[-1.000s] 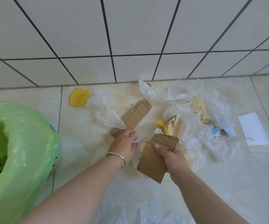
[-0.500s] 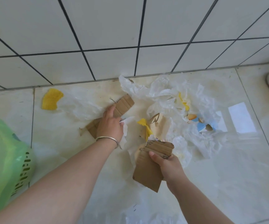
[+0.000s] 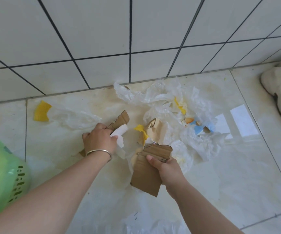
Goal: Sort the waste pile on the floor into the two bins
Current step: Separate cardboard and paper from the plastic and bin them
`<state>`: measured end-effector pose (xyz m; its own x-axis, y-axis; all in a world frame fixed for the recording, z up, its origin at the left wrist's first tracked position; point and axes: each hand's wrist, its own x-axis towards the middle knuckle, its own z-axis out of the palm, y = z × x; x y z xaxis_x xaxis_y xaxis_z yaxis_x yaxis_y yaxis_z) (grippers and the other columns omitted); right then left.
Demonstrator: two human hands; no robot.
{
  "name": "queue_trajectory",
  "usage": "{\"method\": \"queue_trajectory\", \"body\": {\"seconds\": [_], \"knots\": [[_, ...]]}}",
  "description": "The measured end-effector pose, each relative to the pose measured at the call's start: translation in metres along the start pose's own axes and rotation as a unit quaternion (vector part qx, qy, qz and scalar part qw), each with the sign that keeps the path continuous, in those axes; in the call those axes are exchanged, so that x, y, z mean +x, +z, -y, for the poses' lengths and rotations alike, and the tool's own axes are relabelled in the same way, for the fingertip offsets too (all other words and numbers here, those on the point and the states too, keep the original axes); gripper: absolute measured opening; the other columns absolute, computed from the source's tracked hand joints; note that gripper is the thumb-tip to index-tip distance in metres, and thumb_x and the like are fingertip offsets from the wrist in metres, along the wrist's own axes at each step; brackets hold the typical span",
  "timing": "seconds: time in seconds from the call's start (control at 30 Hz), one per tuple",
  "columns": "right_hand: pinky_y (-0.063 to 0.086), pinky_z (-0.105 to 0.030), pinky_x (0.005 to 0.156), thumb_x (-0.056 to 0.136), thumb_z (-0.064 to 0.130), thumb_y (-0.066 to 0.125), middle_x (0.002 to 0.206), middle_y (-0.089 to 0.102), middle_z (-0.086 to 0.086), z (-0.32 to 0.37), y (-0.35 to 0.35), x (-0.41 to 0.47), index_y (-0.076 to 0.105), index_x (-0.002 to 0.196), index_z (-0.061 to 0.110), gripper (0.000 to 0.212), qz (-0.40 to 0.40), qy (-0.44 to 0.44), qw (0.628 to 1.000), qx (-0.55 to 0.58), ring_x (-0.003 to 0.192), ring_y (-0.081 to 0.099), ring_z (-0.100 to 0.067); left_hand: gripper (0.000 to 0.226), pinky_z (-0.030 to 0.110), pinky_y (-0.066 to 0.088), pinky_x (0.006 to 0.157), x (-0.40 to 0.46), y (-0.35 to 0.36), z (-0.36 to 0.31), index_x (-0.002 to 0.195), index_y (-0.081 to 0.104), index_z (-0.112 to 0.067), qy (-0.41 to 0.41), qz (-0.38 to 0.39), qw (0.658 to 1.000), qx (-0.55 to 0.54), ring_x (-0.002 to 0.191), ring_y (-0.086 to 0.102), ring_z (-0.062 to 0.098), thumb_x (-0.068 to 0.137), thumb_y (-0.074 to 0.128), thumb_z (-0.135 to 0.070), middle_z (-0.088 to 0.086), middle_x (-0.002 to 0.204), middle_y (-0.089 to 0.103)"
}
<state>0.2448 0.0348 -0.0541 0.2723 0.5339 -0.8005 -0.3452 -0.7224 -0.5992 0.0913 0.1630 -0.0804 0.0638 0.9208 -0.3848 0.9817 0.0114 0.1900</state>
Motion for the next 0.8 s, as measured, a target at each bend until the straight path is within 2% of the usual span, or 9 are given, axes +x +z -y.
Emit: {"method": "queue_trajectory", "body": {"seconds": [0.07,0.13,0.23,0.4,0.5,0.57,0.63,0.7,0.8], "knots": [[0.054,-0.045,0.09,0.083,0.016,0.07,0.097,0.073,-0.003,0.006,-0.001,-0.002,0.069,0.094,0.021,0.012,0.002,-0.011,1.0,0.016,0.096,0.068,-0.025,0.027,0.033,0.041,0.086,-0.006,-0.006,0.003,0.103,0.069,-0.014,-0.029,-0.007,0.996,-0.082,0.102,0.058,0.028,0.088,0.053,-0.03,0.004,0.123,0.055],[0.055,-0.044,0.086,0.084,0.016,0.069,0.099,0.073,-0.004,0.012,-0.003,-0.002,0.069,0.098,0.019,0.015,-0.003,-0.02,0.999,0.04,0.095,0.068,-0.025,0.028,0.035,0.046,0.082,-0.009,-0.018,0.002,0.1,0.068,-0.008,-0.064,-0.051,0.982,-0.169,0.099,0.059,0.032,0.086,0.056,-0.028,0.009,0.119,0.057],[0.056,-0.043,0.081,0.085,0.016,0.068,0.099,0.072,-0.005,0.024,-0.011,-0.001,0.068,0.1,0.017,0.016,-0.021,-0.034,0.997,0.069,0.092,0.068,-0.025,0.029,0.031,0.04,0.08,-0.01,-0.038,-0.006,0.104,0.063,-0.003,-0.097,-0.104,0.952,-0.27,0.102,0.057,0.034,0.087,0.055,-0.026,0.014,0.118,0.055],[0.055,-0.042,0.081,0.087,0.014,0.064,0.1,0.07,-0.006,0.038,-0.03,0.007,0.067,0.1,0.017,0.014,-0.042,-0.046,0.989,0.13,0.092,0.067,-0.025,0.03,0.03,0.039,0.083,-0.008,-0.05,-0.028,0.107,0.057,-0.006,-0.096,-0.123,0.911,-0.381,0.106,0.055,0.03,0.088,0.057,-0.028,0.014,0.116,0.057],[0.055,-0.041,0.077,0.089,0.014,0.061,0.104,0.07,-0.007,0.043,-0.032,0.012,0.064,0.109,0.015,0.021,-0.023,-0.047,0.985,0.167,0.094,0.066,-0.026,0.026,0.028,0.04,0.081,-0.01,-0.045,-0.045,0.104,0.058,-0.009,-0.097,-0.096,0.901,-0.412,0.102,0.058,0.029,0.087,0.058,-0.029,0.011,0.112,0.063],[0.055,-0.039,0.073,0.09,0.014,0.06,0.102,0.07,-0.006,0.044,-0.027,0.014,0.064,0.107,0.016,0.018,-0.007,-0.045,0.986,0.163,0.092,0.067,-0.025,0.024,0.025,0.038,0.079,-0.015,-0.041,-0.057,0.105,0.058,-0.01,-0.096,-0.07,0.895,-0.431,0.099,0.058,0.026,0.088,0.058,-0.028,0.008,0.111,0.064],[0.056,-0.043,0.077,0.09,0.015,0.061,0.103,0.071,-0.007,0.042,-0.022,0.016,0.065,0.104,0.016,0.015,-0.007,-0.039,0.989,0.144,0.093,0.068,-0.026,0.024,0.025,0.039,0.079,-0.019,-0.035,-0.07,0.108,0.059,-0.012,-0.092,-0.04,0.885,-0.455,0.094,0.058,0.023,0.089,0.058,-0.027,0.006,0.11,0.065],[0.055,-0.048,0.085,0.089,0.016,0.063,0.104,0.071,-0.009,0.038,-0.022,0.018,0.066,0.101,0.016,0.013,-0.031,-0.037,0.991,0.125,0.094,0.068,-0.029,0.024,0.025,0.04,0.079,-0.022,-0.029,-0.08,0.108,0.058,-0.013,-0.087,-0.007,0.884,-0.459,0.092,0.057,0.021,0.089,0.058,-0.027,0.004,0.109,0.065],[0.054,-0.046,0.086,0.087,0.018,0.065,0.095,0.07,-0.004,0.036,-0.035,0.019,0.065,0.086,0.022,0.005,-0.096,-0.045,0.99,0.092,0.091,0.067,-0.028,0.025,0.028,0.043,0.08,-0.026,-0.019,-0.09,0.109,0.057,-0.012,-0.079,0.026,0.891,-0.446,0.096,0.06,0.023,0.089,0.057,-0.026,0.004,0.109,0.065]]}}
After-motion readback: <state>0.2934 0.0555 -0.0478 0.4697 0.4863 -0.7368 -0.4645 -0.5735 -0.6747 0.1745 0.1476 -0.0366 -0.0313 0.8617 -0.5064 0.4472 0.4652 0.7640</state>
